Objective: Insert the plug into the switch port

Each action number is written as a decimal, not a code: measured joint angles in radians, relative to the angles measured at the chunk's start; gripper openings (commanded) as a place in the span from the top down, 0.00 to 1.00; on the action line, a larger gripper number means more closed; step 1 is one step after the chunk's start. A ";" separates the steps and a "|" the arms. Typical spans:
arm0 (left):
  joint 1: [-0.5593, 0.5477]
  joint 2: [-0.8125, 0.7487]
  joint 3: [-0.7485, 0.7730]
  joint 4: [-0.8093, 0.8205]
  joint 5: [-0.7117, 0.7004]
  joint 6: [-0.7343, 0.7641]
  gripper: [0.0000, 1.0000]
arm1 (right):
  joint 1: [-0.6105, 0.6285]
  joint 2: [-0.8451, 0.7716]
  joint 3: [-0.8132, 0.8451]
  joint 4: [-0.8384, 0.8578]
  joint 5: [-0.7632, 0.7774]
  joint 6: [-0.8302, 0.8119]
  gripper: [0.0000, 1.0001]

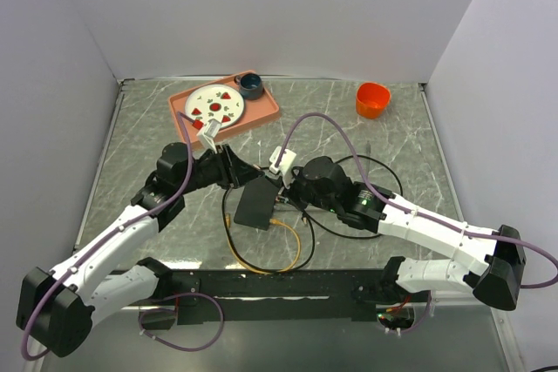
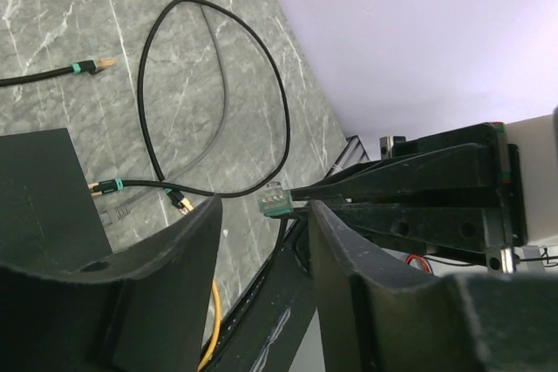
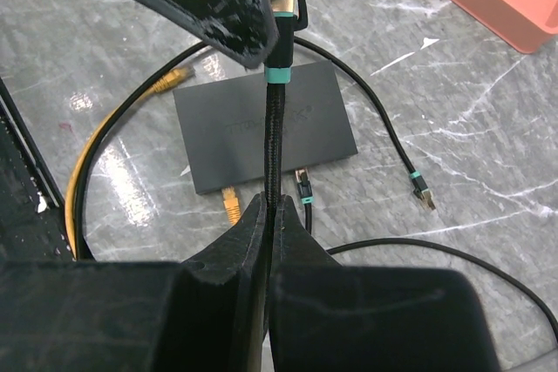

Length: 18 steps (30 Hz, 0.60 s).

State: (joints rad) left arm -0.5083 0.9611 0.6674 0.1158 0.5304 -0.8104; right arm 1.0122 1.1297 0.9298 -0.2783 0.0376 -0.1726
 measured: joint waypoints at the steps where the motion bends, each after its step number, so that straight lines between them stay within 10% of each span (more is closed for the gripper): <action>1: -0.002 0.006 0.000 0.003 0.000 -0.001 0.53 | 0.000 0.000 0.000 0.001 0.000 0.000 1.00; 9: -0.030 0.042 0.000 0.027 -0.005 -0.015 0.54 | 0.002 0.000 0.000 0.002 0.000 0.000 1.00; 16: -0.033 0.042 0.000 0.045 -0.021 -0.024 0.81 | 0.006 0.000 -0.001 0.002 -0.001 0.000 1.00; 18: -0.034 0.042 0.000 0.053 -0.023 -0.026 0.87 | 0.006 0.000 -0.001 0.003 -0.001 0.001 0.78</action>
State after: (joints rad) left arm -0.5426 1.0031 0.6674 0.1692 0.5076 -0.8364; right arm 1.0187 1.1297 0.9287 -0.2752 0.0364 -0.1719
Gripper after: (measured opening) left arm 0.226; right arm 0.028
